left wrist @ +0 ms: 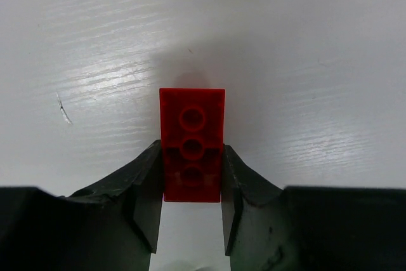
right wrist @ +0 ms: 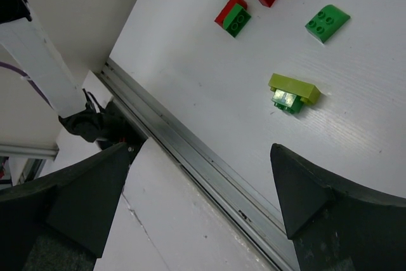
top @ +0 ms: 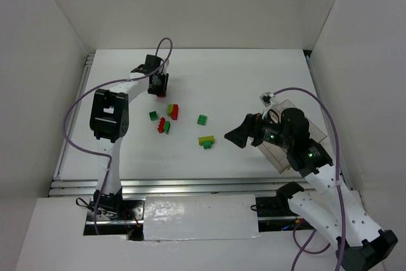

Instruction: Sort the legos into containers by color

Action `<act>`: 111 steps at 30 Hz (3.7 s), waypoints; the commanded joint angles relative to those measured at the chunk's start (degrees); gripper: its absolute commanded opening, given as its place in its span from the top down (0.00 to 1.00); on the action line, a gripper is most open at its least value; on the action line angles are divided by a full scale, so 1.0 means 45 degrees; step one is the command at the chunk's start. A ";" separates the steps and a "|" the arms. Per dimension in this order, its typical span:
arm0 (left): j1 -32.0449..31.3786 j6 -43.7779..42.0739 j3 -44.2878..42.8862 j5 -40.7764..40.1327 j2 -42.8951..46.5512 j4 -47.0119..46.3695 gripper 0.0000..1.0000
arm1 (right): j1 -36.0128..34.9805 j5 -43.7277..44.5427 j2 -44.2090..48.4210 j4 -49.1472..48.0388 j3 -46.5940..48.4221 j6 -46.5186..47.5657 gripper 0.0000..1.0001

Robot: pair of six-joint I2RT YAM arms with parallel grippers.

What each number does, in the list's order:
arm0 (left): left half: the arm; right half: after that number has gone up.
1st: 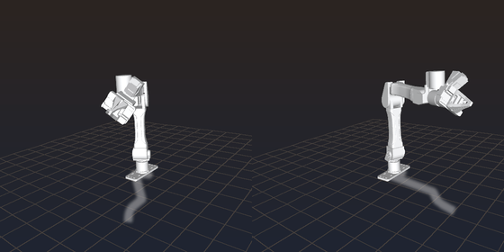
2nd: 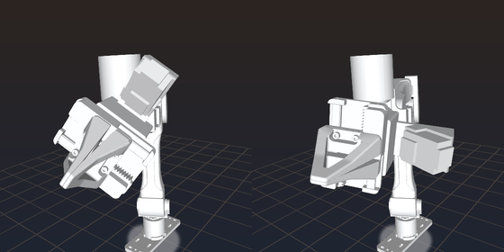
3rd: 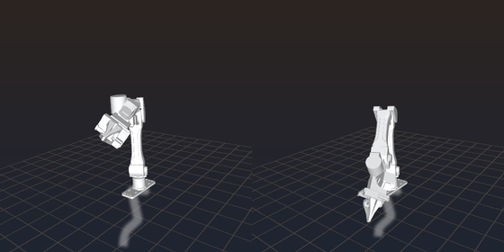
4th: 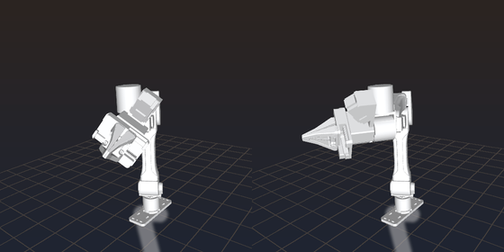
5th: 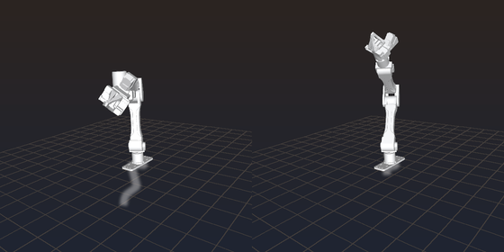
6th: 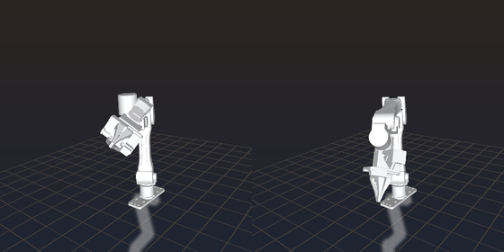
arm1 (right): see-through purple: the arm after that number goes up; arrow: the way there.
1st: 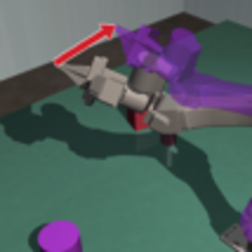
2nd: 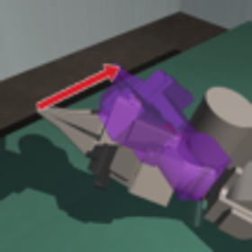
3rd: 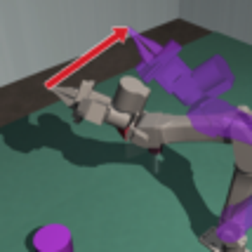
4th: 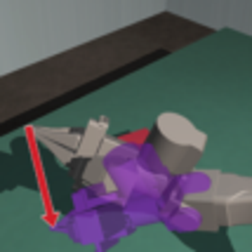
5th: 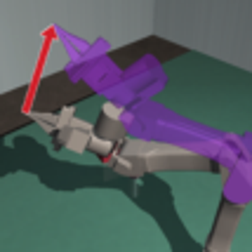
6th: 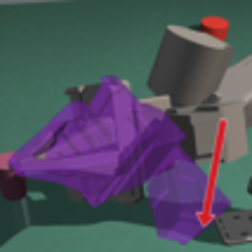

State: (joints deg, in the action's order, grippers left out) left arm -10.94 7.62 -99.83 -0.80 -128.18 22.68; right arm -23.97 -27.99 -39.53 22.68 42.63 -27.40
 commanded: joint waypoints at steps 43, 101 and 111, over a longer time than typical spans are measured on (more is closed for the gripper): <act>-1.0792 0.4167 -0.1351 0.0920 0.0066 -0.5976 0.47 | -0.0065 0.7547 0.5757 0.6172 0.3847 -0.2310 0.00; -0.2354 0.3093 0.3591 -0.0899 0.2837 -0.1523 1.00 | -0.0104 0.4227 0.3589 0.2852 0.0566 -0.1626 0.00; -0.5002 0.0439 0.9054 0.3710 1.0255 -0.7515 1.00 | -0.0084 0.6161 0.2673 0.2305 0.1227 -0.3578 0.00</act>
State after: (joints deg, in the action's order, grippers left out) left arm -26.55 16.23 -63.26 6.07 -94.04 3.51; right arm -24.03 -2.79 -24.97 36.84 44.97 -40.25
